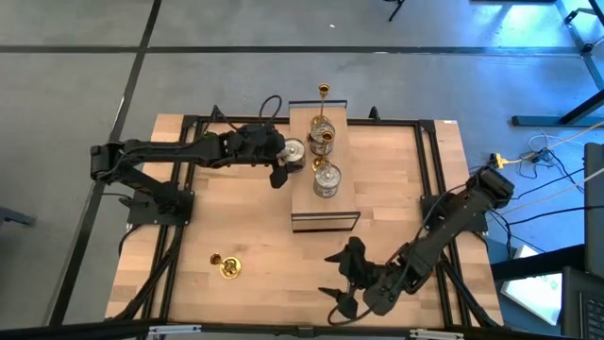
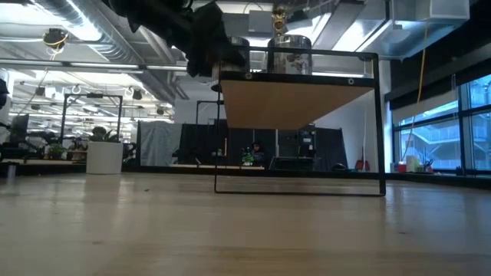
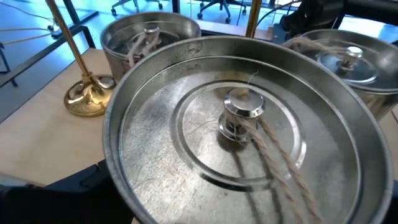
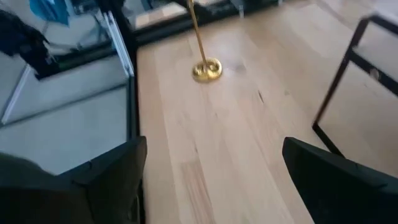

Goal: Pick & Place candle stick holders
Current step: Put the silver scented candle on the shelf

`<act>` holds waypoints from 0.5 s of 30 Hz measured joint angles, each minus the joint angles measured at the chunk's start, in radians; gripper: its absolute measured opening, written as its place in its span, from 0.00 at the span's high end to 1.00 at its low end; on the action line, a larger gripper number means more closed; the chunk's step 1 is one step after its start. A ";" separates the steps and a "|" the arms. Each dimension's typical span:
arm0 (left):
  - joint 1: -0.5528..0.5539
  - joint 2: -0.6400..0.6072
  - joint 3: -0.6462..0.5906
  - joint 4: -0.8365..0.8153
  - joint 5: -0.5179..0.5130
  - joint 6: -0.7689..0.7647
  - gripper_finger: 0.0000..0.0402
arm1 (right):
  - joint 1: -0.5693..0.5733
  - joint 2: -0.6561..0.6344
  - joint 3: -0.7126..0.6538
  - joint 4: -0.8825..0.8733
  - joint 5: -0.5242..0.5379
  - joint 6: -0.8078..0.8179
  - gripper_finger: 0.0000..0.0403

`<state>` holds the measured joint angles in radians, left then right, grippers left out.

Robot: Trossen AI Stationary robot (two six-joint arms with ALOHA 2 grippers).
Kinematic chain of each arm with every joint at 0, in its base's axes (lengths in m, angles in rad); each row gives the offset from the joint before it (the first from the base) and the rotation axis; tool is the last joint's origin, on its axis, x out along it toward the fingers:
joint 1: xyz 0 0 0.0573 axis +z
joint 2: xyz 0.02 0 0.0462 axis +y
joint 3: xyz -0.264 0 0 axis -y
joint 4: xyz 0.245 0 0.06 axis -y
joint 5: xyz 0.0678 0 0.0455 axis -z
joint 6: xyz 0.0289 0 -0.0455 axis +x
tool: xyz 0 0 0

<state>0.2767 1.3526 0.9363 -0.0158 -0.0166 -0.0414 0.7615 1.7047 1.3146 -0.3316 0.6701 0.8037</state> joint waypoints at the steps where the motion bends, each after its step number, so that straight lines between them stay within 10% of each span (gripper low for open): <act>1: -0.001 0.006 0.000 0.005 0.001 0.000 0.11 | 0.001 -0.002 -0.001 -0.018 0.000 0.007 0.06; 15: -0.002 0.054 0.000 0.018 0.035 -0.023 0.11 | 0.031 -0.024 -0.002 -0.086 0.038 0.071 0.06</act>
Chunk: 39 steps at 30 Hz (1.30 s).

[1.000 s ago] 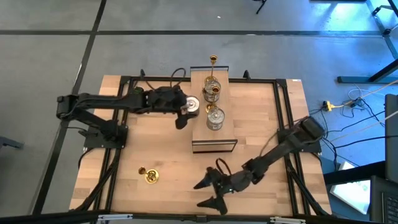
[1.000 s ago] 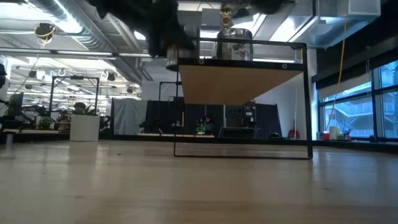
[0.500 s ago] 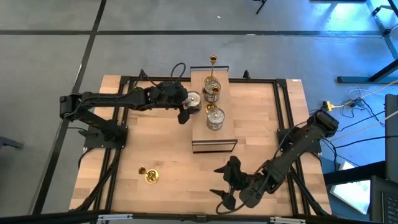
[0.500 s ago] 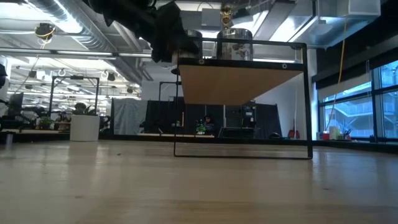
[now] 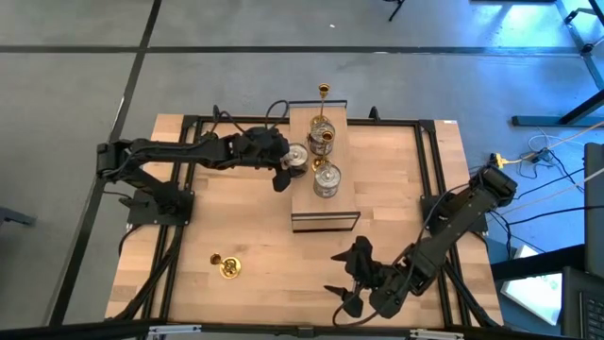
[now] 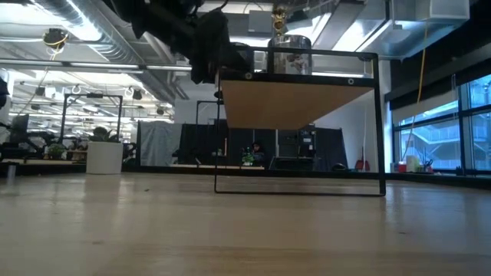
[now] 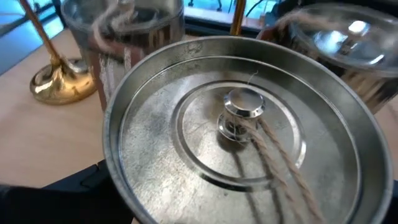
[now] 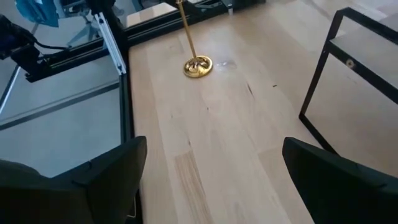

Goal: Pick & Place candle stick holders
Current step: Put the silver scented candle on the shelf

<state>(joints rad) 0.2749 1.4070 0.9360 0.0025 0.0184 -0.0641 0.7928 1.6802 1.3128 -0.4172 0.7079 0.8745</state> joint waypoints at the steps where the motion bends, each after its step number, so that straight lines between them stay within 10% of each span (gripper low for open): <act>1: 0.000 -0.001 0.000 0.006 0.002 0.003 0.11 | 0.001 0.000 0.000 0.001 0.002 0.002 0.06; 39: 0.016 0.048 0.000 0.040 0.008 -0.020 0.10 | 0.007 0.000 0.000 -0.018 0.012 0.005 0.06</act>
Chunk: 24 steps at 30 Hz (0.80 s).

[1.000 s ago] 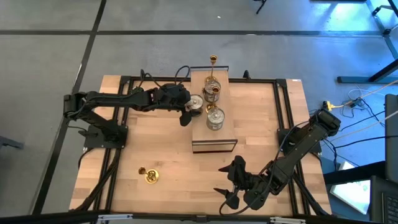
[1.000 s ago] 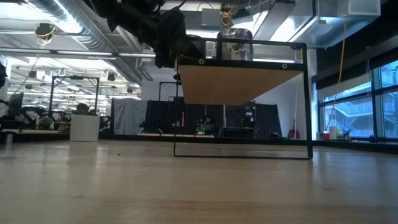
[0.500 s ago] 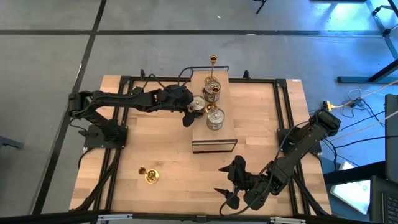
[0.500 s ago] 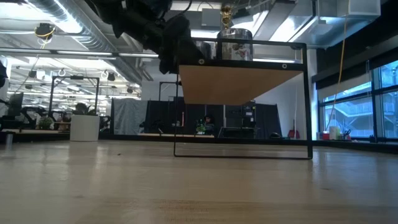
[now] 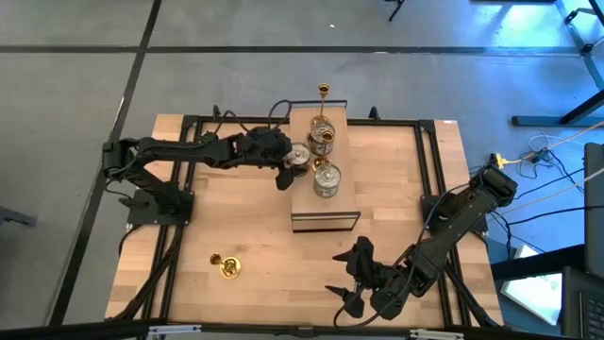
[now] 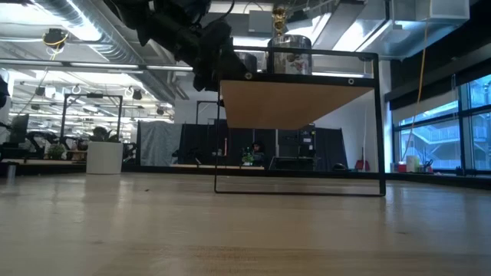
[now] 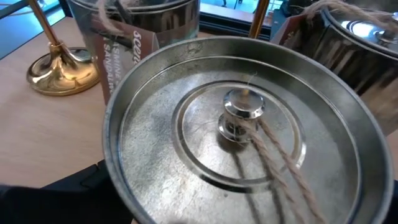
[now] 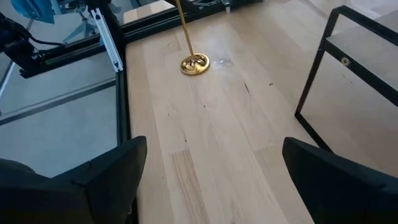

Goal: Pick & Place candle stick holders
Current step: Put the silver scented candle on the shelf

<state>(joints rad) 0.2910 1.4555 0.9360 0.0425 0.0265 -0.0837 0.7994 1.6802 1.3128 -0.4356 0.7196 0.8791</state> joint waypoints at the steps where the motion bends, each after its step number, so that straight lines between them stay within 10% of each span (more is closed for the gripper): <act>1: -0.001 0.000 0.000 0.000 0.000 0.000 0.10 | 0.000 0.000 0.000 -0.005 0.002 0.000 0.06; 24: -0.003 0.022 0.002 0.022 0.022 0.006 0.11 | 0.000 0.000 0.000 -0.011 0.006 0.001 0.06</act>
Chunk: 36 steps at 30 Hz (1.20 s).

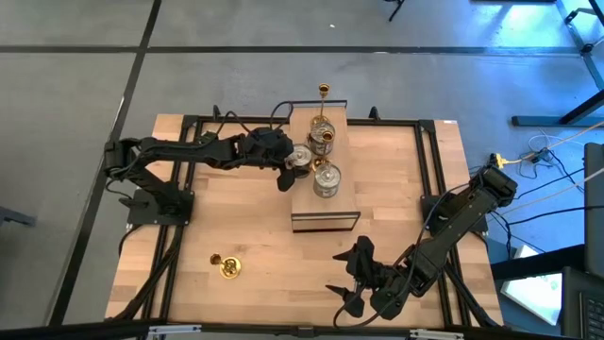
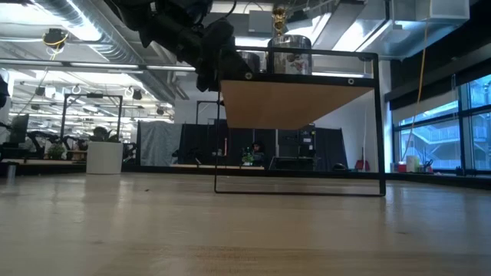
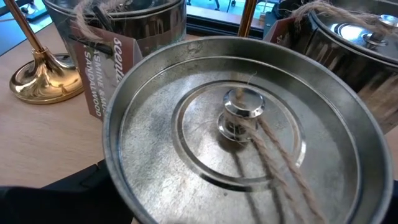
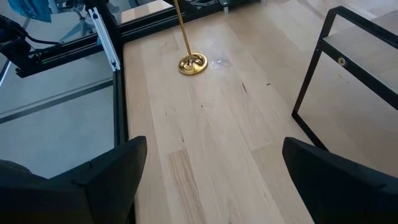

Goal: Pick & Place candle stick holders
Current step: Put the silver scented candle on the shelf

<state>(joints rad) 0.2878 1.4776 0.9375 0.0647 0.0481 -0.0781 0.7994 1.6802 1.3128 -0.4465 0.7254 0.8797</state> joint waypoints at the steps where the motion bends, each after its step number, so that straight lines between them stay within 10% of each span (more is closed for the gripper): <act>1: 0.000 0.000 0.000 0.000 -0.001 -0.001 0.11 | 0.000 0.000 0.000 -0.001 0.000 0.002 0.06; 36: -0.012 0.003 -0.002 0.007 0.027 0.017 0.06 | 0.002 0.000 0.000 -0.017 -0.003 0.003 0.06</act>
<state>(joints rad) 0.2756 1.4803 0.9360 0.0720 0.0755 -0.0609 0.8013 1.6806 1.3128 -0.4638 0.7219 0.8825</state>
